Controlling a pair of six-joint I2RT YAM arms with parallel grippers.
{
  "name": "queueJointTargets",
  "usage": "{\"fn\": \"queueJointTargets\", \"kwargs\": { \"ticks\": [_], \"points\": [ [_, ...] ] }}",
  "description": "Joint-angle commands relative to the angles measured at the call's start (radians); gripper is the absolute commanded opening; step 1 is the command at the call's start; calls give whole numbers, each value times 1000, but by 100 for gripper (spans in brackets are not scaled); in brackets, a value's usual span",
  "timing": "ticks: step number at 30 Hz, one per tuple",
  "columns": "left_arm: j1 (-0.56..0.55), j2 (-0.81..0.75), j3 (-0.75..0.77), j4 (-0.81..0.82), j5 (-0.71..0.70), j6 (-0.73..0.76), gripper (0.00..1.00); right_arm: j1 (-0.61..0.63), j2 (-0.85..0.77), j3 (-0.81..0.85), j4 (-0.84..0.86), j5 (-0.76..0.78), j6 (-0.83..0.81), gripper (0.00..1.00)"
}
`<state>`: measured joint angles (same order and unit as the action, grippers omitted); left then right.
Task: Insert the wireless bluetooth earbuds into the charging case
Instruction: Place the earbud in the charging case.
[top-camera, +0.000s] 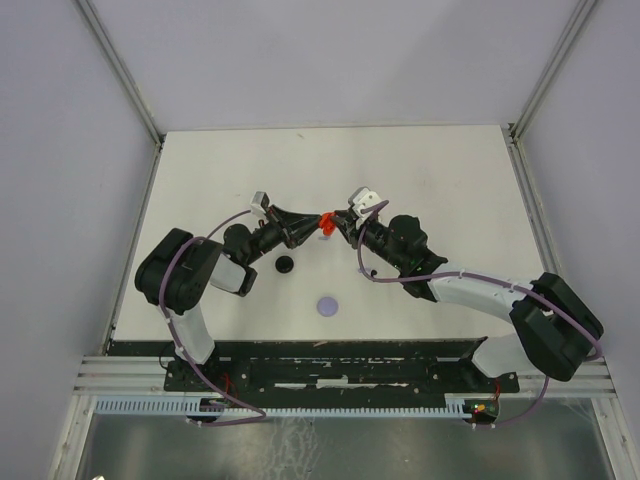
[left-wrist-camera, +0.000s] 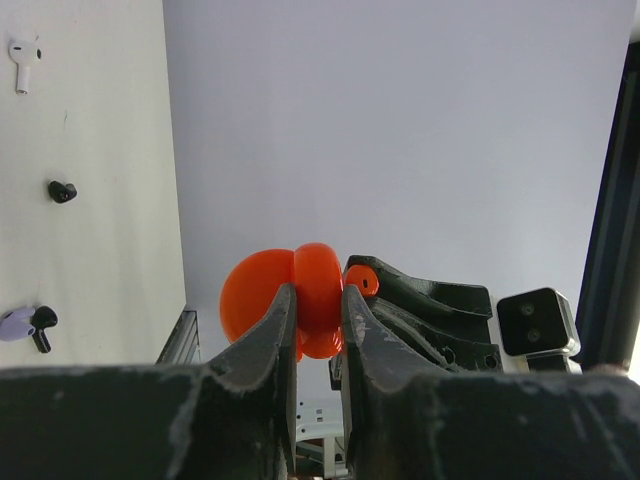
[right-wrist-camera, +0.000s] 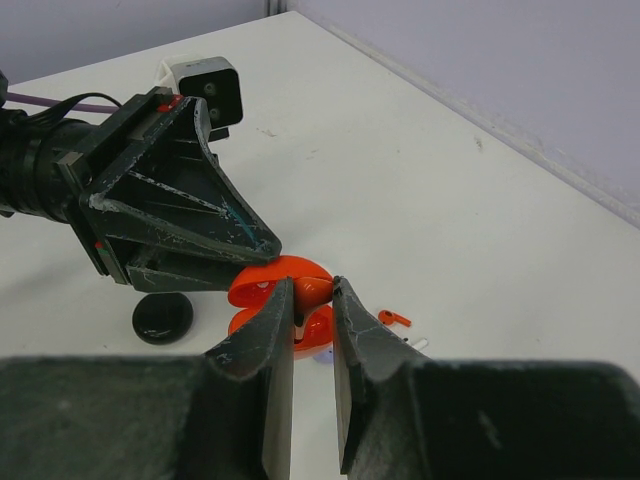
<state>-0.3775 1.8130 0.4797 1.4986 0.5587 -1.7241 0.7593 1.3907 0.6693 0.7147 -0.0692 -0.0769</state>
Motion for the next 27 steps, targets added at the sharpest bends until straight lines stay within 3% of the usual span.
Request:
{"fn": "queueJointTargets", "kwargs": {
  "ticks": [1, 23, 27],
  "points": [
    [-4, -33, 12, 99, 9, -40, 3, 6, 9, -4, 64, 6, -5, 2],
    [-4, -48, 13, 100, 6, -50, 3, 6, 25, -6, 68, 6, 1, 2],
    [-4, -48, 14, 101, 7, -50, 3, 7, 23, -5, 58, 7, 5, 9]
  ]
}}
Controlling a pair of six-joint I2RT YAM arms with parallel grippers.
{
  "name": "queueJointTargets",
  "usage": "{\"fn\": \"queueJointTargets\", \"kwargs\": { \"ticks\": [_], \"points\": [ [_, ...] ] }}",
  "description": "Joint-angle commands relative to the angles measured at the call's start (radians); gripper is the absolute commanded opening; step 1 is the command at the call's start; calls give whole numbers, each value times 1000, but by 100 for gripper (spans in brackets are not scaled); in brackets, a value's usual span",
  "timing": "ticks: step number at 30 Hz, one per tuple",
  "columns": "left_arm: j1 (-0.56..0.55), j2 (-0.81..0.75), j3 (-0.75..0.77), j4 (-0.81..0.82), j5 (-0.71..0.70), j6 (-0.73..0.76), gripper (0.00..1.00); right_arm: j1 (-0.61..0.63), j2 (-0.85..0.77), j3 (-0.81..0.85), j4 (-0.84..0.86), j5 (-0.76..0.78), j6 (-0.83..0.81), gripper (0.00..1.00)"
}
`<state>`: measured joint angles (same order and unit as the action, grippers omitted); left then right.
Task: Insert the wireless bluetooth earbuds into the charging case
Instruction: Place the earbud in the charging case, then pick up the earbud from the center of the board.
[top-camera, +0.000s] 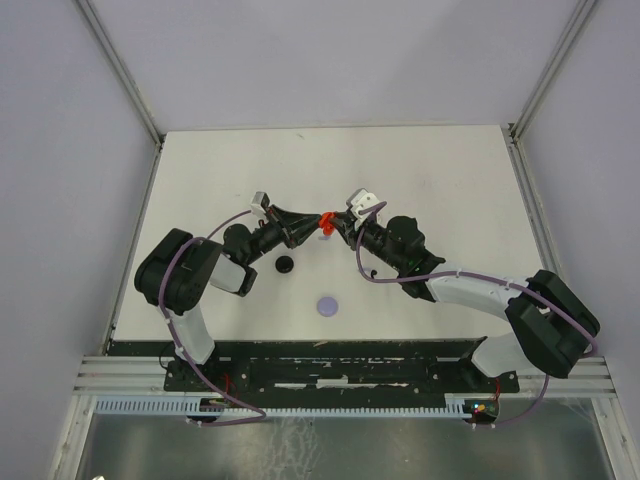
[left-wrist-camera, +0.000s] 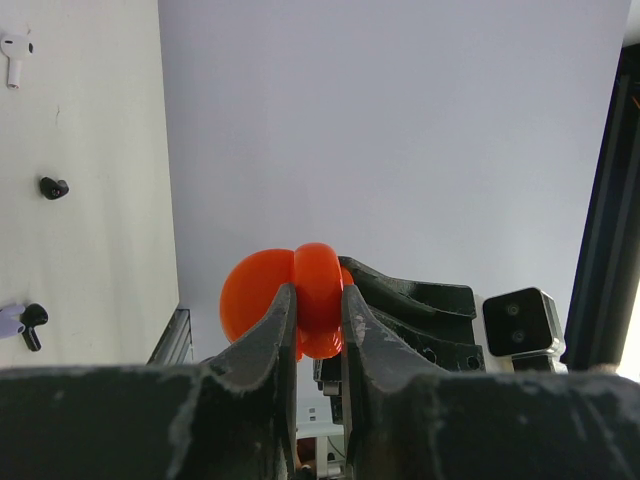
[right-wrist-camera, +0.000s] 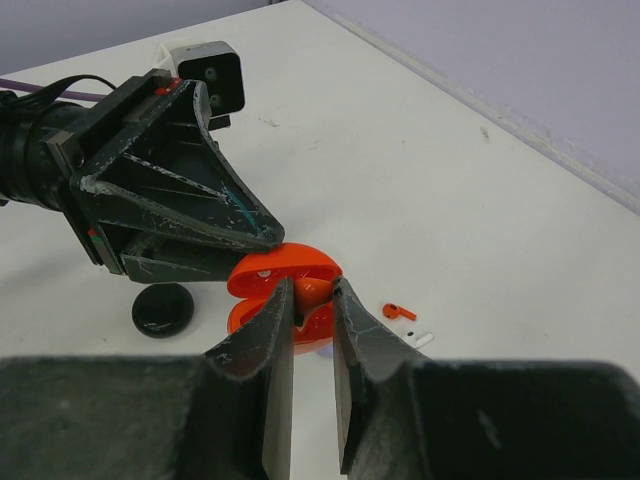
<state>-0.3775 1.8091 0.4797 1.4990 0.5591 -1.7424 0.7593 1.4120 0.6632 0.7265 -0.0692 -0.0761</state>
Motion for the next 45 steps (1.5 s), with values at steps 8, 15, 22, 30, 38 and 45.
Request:
{"fn": "queueJointTargets", "kwargs": {
  "ticks": [8, 15, 22, 30, 38, 45],
  "points": [
    [-4, -45, 14, 101, 5, -34, 3, 6, -9, 1, 39, 9, 11, 25],
    [-4, -44, 13, 102, 5, -34, 3, 6, -23, -2, 39, 16, 23, 46],
    [-1, -28, 2, 121, -1, -38, 3, 4, -125, -74, 180, 173, 94, 72],
    [100, -1, -66, 206, -4, -56, 3, -50, -100, 215, -567, 593, 247, 87],
    [167, -49, -143, 228, -33, -33, 3, -122, 333, 715, -1103, 308, 288, 77],
    [180, -66, -160, 229, -19, -36, 3, -122, 617, 1007, -1259, 269, 191, 77]
  ]
}}
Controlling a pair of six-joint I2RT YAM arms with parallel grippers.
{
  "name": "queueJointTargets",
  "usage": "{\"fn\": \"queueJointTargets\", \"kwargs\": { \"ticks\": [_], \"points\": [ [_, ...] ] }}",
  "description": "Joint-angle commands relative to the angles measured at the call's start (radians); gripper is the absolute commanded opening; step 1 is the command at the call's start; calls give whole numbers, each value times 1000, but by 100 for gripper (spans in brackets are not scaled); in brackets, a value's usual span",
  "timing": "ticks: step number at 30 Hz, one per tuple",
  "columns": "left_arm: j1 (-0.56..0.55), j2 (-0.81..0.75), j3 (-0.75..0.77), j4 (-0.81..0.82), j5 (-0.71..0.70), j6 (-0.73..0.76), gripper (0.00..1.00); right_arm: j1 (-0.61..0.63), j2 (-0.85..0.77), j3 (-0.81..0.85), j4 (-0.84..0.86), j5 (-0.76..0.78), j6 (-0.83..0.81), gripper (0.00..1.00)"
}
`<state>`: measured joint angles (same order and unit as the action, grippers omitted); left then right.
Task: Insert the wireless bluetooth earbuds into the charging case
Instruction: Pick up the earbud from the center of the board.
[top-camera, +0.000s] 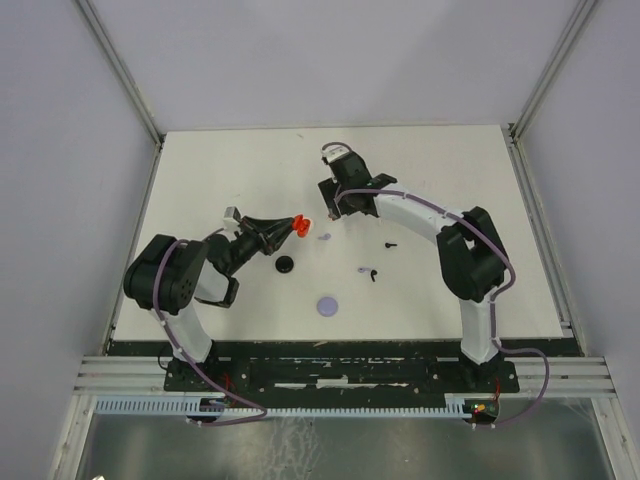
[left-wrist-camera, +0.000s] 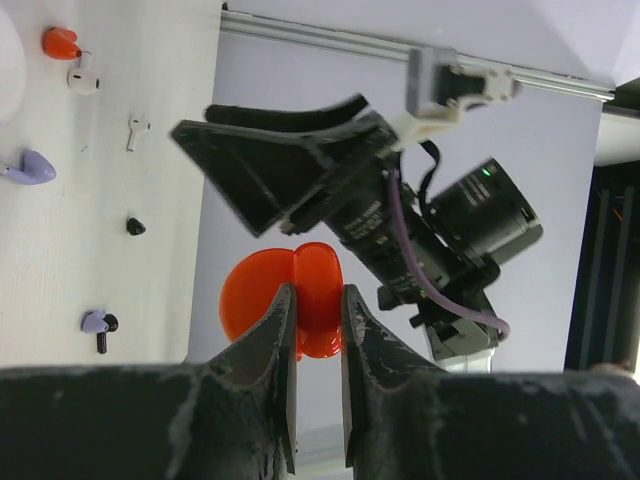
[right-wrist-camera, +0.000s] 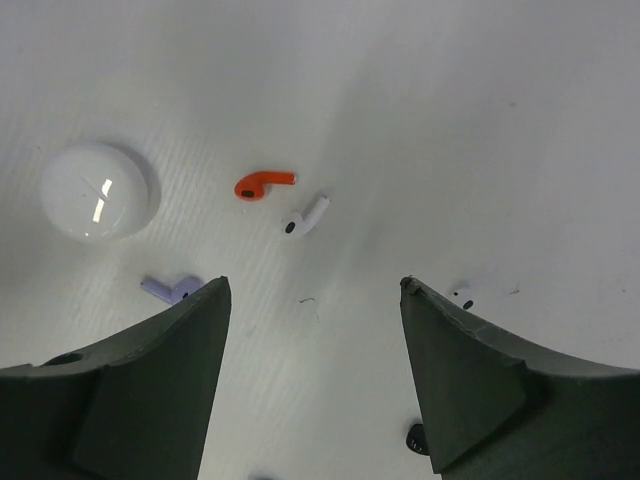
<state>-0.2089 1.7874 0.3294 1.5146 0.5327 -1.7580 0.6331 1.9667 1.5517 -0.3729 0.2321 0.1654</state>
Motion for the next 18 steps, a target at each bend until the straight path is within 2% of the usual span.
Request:
{"fn": "queueJointTargets", "kwargs": {
  "ticks": [1, 18],
  "points": [
    [14, -45, -10, 213, 13, -21, 3, 5, 84, 144, -172, -32, -57, 77],
    [36, -44, -24, 215, 27, -18, 3, 4, 258, 285, -171, 10, -123, 81]
  ]
}}
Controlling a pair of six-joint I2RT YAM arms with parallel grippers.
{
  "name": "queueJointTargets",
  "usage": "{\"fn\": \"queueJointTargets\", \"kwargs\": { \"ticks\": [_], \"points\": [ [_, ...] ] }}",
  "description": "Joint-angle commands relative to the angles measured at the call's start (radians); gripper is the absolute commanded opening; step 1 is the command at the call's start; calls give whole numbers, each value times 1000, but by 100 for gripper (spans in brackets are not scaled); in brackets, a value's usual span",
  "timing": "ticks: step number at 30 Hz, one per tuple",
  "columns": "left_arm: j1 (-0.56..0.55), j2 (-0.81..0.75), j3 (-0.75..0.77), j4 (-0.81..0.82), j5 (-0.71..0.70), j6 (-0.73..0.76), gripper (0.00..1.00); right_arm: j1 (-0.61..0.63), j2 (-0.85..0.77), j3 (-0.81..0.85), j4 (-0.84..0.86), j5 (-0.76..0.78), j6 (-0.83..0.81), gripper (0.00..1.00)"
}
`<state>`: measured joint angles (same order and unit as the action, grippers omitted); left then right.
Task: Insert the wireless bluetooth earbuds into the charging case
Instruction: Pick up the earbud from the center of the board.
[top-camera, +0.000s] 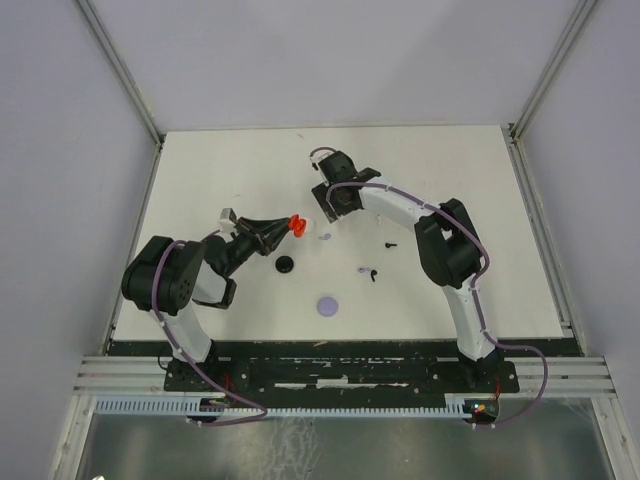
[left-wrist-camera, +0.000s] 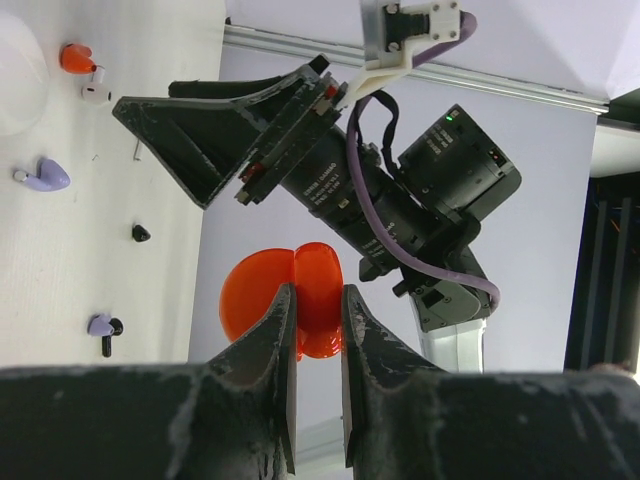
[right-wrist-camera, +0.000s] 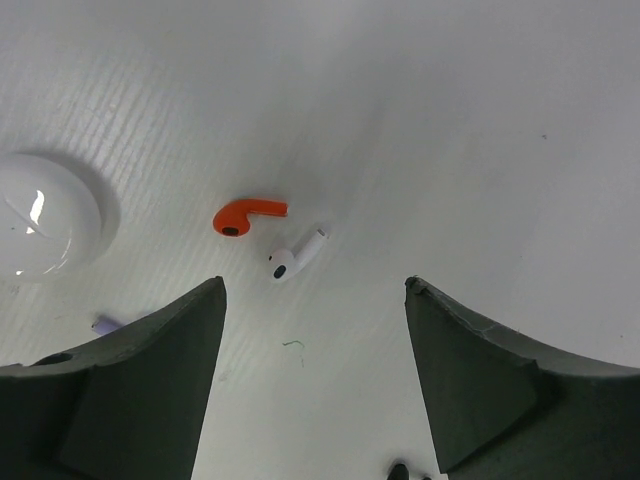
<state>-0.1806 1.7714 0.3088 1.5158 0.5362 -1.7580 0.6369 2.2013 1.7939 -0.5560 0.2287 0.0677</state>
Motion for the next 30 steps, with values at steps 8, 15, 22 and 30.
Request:
{"fn": "queueJointTargets", "kwargs": {
  "ticks": [8, 15, 22, 30],
  "points": [
    [10, -23, -3, 213, 25, -17, 3, 0, 56, 55, 36, 3, -34, 81],
    [12, -15, 1, 213, 27, -20, 3, 0, 96, 92, 35, 5, -42, 81],
    [14, -9, 7, 214, 30, -23, 3, -2, 129, 121, 48, 32, -35, 82],
    [19, 4, 16, 214, 34, -24, 3, -22, 153, 152, 64, 41, -14, 82]
  ]
}}
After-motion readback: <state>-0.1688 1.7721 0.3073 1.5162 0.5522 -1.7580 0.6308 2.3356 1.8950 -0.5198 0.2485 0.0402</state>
